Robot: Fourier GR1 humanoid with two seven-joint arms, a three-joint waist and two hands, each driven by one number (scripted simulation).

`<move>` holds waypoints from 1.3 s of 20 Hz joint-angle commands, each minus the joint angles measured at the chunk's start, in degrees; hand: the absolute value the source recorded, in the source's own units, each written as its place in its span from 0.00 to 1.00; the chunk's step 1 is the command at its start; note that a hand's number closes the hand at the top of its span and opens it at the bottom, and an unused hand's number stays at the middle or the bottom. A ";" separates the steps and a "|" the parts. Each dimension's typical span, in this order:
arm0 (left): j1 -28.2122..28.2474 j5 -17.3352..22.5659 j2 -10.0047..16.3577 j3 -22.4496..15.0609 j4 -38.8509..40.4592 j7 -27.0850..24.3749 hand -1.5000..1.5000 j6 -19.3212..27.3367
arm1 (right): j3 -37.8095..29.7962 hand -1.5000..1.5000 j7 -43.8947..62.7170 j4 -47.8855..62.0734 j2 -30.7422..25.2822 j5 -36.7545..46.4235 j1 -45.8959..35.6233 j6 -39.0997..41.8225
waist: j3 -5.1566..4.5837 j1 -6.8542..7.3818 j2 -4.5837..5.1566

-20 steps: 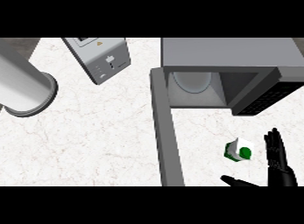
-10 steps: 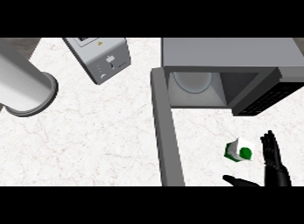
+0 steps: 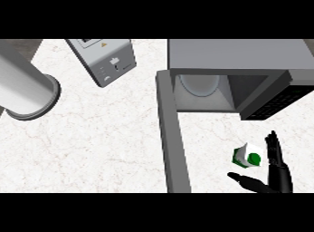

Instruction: Pick up the milk, place it into the microwave and close the microwave

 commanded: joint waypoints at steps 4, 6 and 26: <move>1.42 7.24 -0.34 4.26 -2.48 0.02 0.00 -3.10 | -1.33 1.00 -6.72 13.64 -0.04 0.63 -8.23 0.11 | 0.00 0.23 -0.01; 3.40 3.66 -1.22 -0.28 -4.92 -1.19 0.00 -1.03 | -2.61 1.00 -9.50 17.32 -2.27 -0.38 -10.09 3.71 | 0.02 0.41 0.01; 2.31 8.32 -1.18 4.63 -6.99 3.02 0.00 -2.22 | 3.18 1.00 -10.58 19.77 -5.77 3.33 -23.31 17.08 | -0.02 0.36 -0.27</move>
